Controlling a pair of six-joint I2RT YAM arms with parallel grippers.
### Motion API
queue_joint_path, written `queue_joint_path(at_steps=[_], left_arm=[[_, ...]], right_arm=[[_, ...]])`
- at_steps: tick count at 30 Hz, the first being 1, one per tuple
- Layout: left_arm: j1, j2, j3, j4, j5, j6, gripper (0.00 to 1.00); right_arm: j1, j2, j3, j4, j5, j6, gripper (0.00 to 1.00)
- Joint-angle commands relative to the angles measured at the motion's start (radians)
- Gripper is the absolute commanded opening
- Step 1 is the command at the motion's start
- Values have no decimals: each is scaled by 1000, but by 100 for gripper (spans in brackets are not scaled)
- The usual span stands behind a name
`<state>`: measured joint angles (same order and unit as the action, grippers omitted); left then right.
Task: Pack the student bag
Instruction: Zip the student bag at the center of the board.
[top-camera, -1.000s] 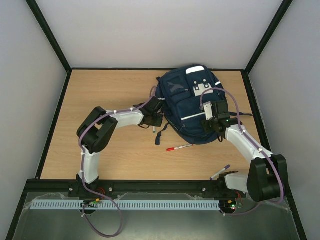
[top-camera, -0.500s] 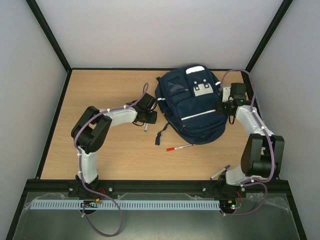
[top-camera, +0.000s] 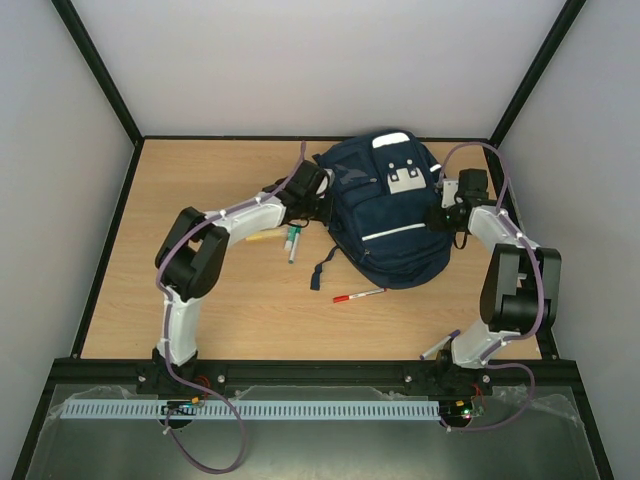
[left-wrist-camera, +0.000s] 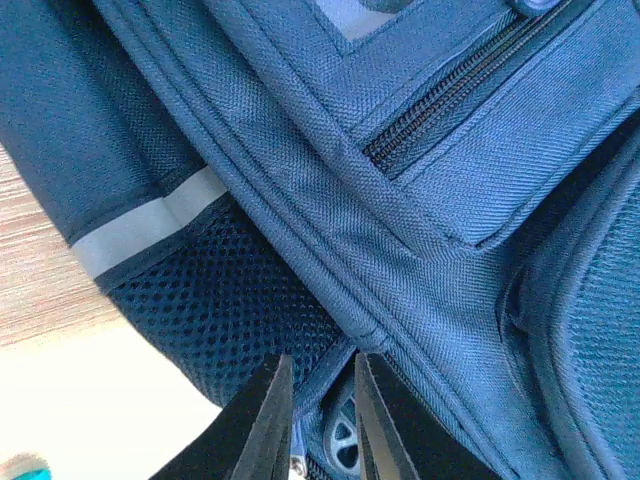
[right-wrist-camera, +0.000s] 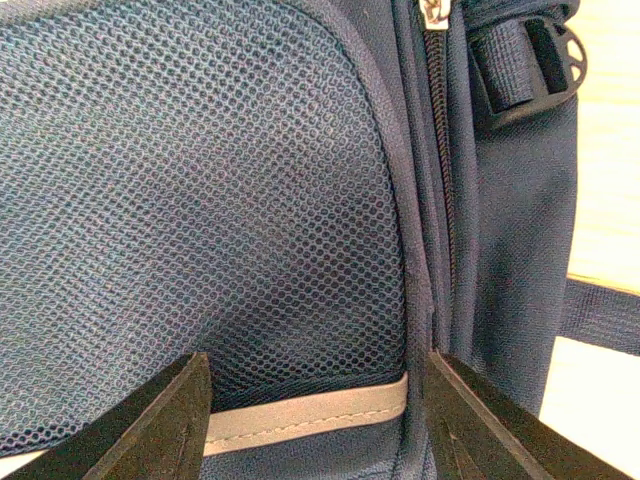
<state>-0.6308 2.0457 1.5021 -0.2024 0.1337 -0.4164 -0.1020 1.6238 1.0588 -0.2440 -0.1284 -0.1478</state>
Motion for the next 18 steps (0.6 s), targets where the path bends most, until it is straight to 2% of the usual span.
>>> queue_joint_path(at_steps=[1,6,8,10,11,18], left_arm=[[-15,44,55,-51,19,-14,19],[-31,63,72,-85,4,-27,17],[-43,69,73,-106,-49,-28,23],[-59,74,75,-126,-103,-29,33],[-62,78,76,-132,-113,-31,35],[-67,78,64,-152,-156,-65,31]], right_arm=[[4,35,-35,-30,-55,10,59],[4,41,-39,-29,-67,6,59],[4,38,-43,-26,-65,3,60],[4,39,-48,-23,-66,1,61],[4,40,-49,-24,-67,-1,62],[4,47,-50,-32,-79,-7,64]])
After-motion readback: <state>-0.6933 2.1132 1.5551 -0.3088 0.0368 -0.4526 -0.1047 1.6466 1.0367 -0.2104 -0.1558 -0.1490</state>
